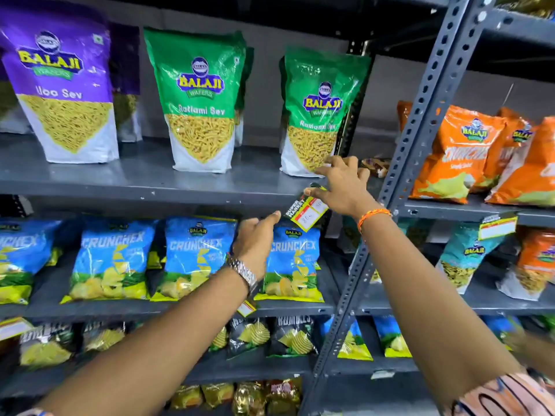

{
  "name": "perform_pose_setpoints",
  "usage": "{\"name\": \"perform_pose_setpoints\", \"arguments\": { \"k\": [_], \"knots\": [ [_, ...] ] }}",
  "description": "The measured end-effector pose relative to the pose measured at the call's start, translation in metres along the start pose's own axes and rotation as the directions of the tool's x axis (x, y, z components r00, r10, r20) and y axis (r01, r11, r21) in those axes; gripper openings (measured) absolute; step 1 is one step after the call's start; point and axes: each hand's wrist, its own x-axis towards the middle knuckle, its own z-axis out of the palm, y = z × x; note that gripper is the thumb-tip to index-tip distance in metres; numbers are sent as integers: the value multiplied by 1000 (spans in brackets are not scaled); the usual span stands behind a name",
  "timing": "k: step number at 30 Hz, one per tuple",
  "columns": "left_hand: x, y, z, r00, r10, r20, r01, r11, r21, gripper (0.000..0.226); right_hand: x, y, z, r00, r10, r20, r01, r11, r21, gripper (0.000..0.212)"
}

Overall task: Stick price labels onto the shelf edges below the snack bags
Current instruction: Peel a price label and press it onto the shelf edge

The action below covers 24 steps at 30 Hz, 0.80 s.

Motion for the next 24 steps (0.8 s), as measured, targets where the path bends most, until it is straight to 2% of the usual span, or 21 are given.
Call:
{"name": "perform_pose_setpoints", "arguments": {
  "k": [2, 4, 5, 8, 13, 15, 18, 19, 22, 24],
  "knots": [
    [0, 2, 10, 979, -159, 128, 174, 977, -123, 49, 1, -1, 1, 1000, -10, 1, 10, 1000, -27, 54],
    [7, -2, 17, 966, -174, 194, 211, 958, -195, 41, 3, 0, 2, 999, -21, -33, 20, 1000, -21, 41],
    [9, -6, 21, 968, -157, 197, 204, 947, -250, 42, 4, 1, 4, 998, -33, -60, 33, 999, -1, 35],
    [26, -25, 35, 981, -103, 163, 149, 943, -296, 70, 5, 3, 4, 994, -54, -98, 54, 999, -10, 28],
    [61, -51, 55, 987, -84, 137, 128, 929, -348, 87, 9, 6, 5, 990, -85, -109, 83, 996, -23, 24],
    [56, -45, 56, 991, -77, 111, 113, 924, -366, 77, 10, 7, 5, 990, -96, -106, 95, 995, -19, 22],
    [41, -33, 56, 999, -44, 9, 45, 945, -323, 46, 10, 6, 4, 987, -121, -107, 120, 993, -17, 18],
    [39, -32, 57, 999, -36, -15, 29, 951, -309, 42, 10, 6, 3, 985, -128, -112, 126, 992, -19, 19],
    [43, -36, 57, 996, 7, -84, -27, 969, -245, 55, 8, 5, 4, 982, -127, -140, 120, 991, -57, 19],
    [31, -26, 54, 988, 44, -148, -62, 991, -121, 45, 4, 3, 8, 975, -112, -192, 100, 992, -71, 17]
  ]
}}
